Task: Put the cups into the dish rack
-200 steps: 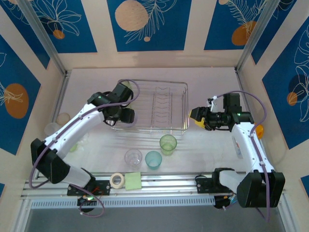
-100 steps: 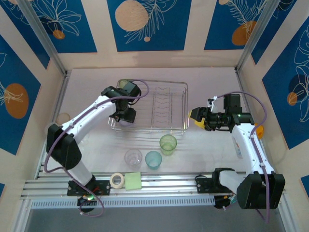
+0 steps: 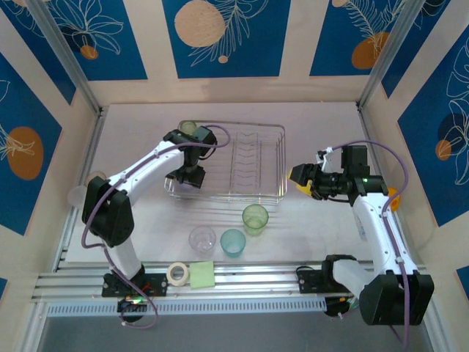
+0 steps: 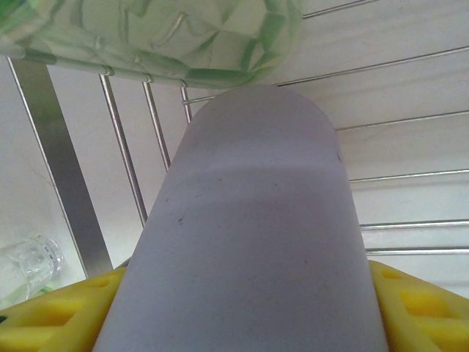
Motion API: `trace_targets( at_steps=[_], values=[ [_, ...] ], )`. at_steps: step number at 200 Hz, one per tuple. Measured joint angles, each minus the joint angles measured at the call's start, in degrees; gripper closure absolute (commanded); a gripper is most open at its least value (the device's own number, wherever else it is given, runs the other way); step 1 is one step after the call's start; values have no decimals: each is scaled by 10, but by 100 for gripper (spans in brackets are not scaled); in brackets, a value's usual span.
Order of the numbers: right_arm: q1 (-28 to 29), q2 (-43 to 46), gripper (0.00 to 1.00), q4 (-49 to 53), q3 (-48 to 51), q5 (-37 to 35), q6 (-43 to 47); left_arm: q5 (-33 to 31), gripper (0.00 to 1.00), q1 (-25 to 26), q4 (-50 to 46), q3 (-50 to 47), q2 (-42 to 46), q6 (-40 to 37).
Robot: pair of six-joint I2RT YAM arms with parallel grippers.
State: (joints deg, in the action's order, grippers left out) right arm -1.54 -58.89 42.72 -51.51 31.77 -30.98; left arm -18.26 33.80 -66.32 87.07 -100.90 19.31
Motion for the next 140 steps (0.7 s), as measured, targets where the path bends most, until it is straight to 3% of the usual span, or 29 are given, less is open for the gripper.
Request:
trace_targets(
  at_steps=[57, 76, 87, 104, 115, 140],
  values=[
    [0, 2, 34, 0, 3, -3, 0, 26, 51, -27, 16, -9, -2, -4],
    [0, 2, 33, 0, 3, -3, -1, 34, 35, -33, 19, -10, -2, -4],
    [0, 2, 31, 0, 3, -3, 0, 36, 17, -35, 22, -12, -2, -5],
    [4, 5, 30, 1, 3, -3, 0, 35, 6, -38, 29, -20, -2, -8],
    [9, 9, 30, 5, 3, -5, 3, 32, 0, -42, 29, -27, -2, -8],
    [26, 15, 33, 20, 2, -17, 9, 30, 0, -43, 36, -31, -1, -7]
  ],
)
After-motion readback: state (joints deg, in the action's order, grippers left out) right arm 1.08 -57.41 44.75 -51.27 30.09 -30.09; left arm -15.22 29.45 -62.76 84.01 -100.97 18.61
